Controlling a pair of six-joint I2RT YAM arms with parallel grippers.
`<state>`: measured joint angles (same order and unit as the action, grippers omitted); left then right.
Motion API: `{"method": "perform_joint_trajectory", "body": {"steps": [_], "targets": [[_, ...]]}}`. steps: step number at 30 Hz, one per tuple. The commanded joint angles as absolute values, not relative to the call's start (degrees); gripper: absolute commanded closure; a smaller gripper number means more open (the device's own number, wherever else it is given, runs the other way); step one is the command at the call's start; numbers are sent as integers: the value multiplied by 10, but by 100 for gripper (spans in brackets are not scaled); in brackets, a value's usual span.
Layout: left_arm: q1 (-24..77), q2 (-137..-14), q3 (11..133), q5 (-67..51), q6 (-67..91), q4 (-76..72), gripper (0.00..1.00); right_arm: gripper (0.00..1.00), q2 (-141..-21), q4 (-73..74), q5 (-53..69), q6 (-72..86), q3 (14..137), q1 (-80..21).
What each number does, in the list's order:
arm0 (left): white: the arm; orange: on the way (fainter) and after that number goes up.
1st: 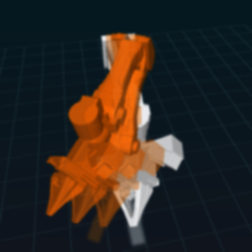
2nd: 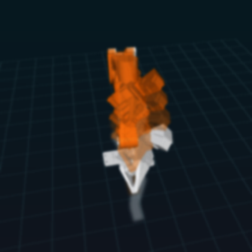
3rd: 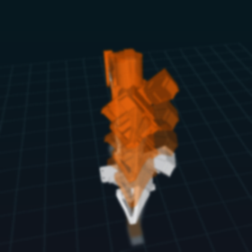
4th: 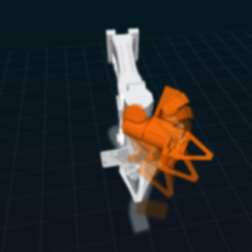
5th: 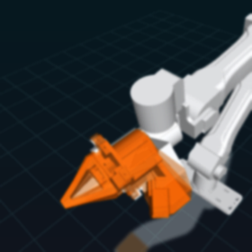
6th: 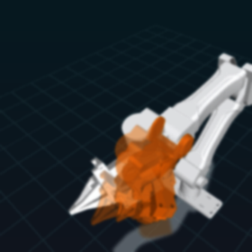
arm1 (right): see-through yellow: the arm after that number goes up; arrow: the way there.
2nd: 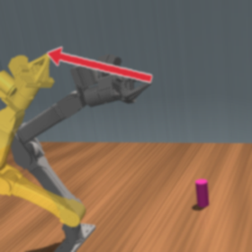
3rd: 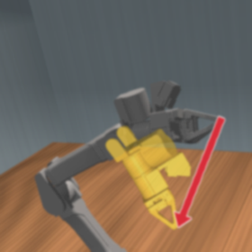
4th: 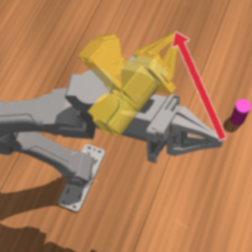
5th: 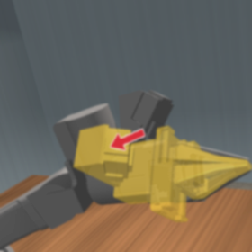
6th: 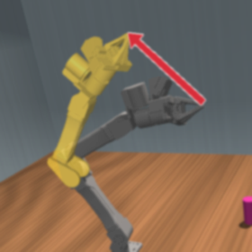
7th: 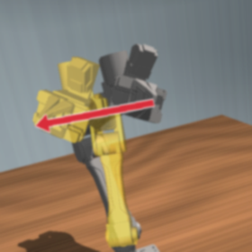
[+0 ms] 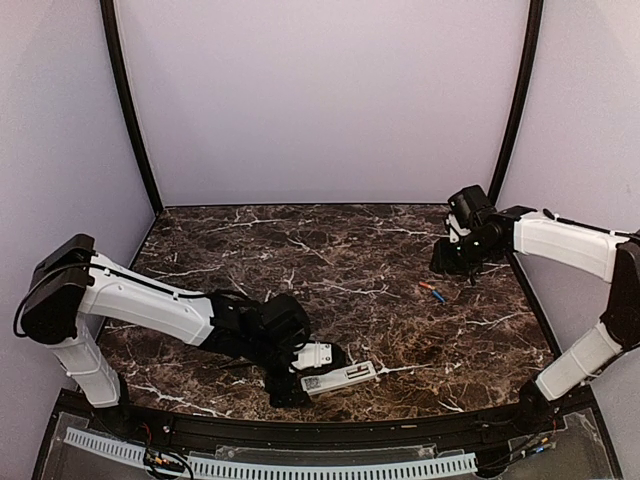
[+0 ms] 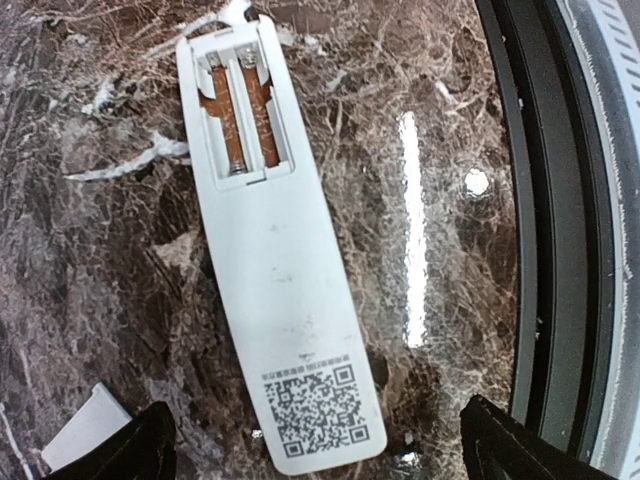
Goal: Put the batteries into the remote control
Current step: Move the remote control without the battery cover to the center of the board.
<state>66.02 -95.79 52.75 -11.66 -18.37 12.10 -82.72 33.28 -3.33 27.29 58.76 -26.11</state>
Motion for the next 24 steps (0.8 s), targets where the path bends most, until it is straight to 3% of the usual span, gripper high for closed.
{"method": "perform_joint_trajectory", "body": {"steps": [1,6,10,15,20,24], "targets": [[664,-984,542,-112,-210,95,2,50,-866,366,-55,187,631,-222],[664,-1020,550,-90,-220,108,8,44,-911,367,-20,159,632,-189],[664,-1036,555,-78,-238,126,31,43,-954,374,-21,144,630,-185],[664,-1033,550,-71,-255,147,44,43,-997,362,-16,123,632,-185],[663,-1024,553,-74,-262,210,58,45,-1034,352,-11,106,641,-185],[663,-1007,547,-68,-274,255,63,51,-1047,355,-19,99,642,-185]]}}
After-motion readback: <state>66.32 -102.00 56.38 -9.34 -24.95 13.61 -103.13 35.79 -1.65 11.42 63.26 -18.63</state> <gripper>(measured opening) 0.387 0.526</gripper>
